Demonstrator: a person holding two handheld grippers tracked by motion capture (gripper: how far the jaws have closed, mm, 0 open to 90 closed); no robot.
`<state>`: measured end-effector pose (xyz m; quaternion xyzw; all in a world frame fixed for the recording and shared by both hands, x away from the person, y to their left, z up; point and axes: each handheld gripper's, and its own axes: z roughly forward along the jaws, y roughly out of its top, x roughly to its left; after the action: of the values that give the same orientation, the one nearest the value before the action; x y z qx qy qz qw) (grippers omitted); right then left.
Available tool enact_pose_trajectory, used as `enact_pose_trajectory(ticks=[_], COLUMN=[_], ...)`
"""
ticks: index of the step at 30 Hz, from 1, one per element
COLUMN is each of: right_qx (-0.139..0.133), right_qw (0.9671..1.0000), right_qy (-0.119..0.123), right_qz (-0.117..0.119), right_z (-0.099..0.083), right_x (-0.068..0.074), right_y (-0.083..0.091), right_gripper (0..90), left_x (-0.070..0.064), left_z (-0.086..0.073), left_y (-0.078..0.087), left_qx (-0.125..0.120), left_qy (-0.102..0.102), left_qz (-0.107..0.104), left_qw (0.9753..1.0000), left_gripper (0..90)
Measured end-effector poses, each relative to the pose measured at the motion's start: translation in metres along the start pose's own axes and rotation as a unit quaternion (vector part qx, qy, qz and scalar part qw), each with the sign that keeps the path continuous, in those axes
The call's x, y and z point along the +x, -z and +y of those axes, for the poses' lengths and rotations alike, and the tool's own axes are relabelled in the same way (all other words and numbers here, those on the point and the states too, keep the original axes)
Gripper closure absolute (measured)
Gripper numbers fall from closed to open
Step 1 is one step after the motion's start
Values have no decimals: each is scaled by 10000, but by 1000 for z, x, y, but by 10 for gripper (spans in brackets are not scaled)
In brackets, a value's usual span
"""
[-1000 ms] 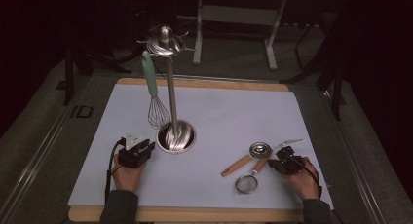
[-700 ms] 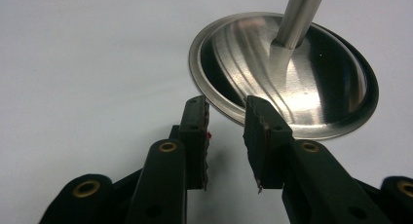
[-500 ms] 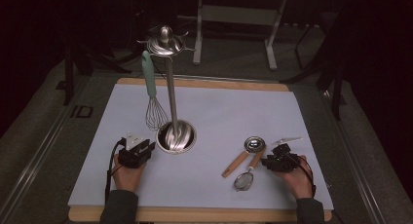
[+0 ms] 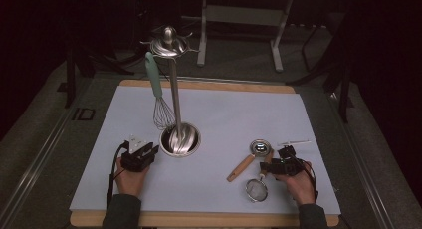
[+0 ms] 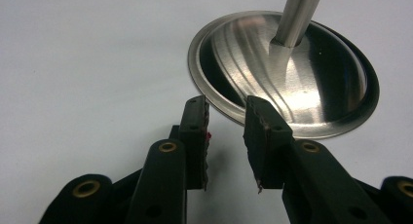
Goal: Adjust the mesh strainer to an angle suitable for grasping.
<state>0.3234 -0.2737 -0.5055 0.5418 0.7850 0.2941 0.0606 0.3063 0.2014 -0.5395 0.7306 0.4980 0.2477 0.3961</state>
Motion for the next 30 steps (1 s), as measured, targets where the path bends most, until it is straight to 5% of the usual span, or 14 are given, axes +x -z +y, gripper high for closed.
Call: enact_pose_trajectory(ticks=[10,13,16,22,30], right_qx=[339,416,500,507,494], right_qw=[9991,9991,9976,9960,9907], right_qy=[-232,-73,168,268,229], right_qz=[124,-51,-447,-683,-1244], right_z=[0,1,2,2,-1], right_x=[3,7,12,5,-10], right_y=[-5,-7,-7,-3,8], right_gripper=[339,364,509,675,684], left_x=[0,-1,0,0,0], left_z=[0,0,0,0,0], left_y=[0,0,0,0,0], left_qx=[8,9,9,7,13], left_qy=[-19,-13,-12,-3,-3], left_qz=[14,21,18,14,22], left_qw=[10000,10000,10000,10000,10000], left_gripper=[705,704,703,701,701])
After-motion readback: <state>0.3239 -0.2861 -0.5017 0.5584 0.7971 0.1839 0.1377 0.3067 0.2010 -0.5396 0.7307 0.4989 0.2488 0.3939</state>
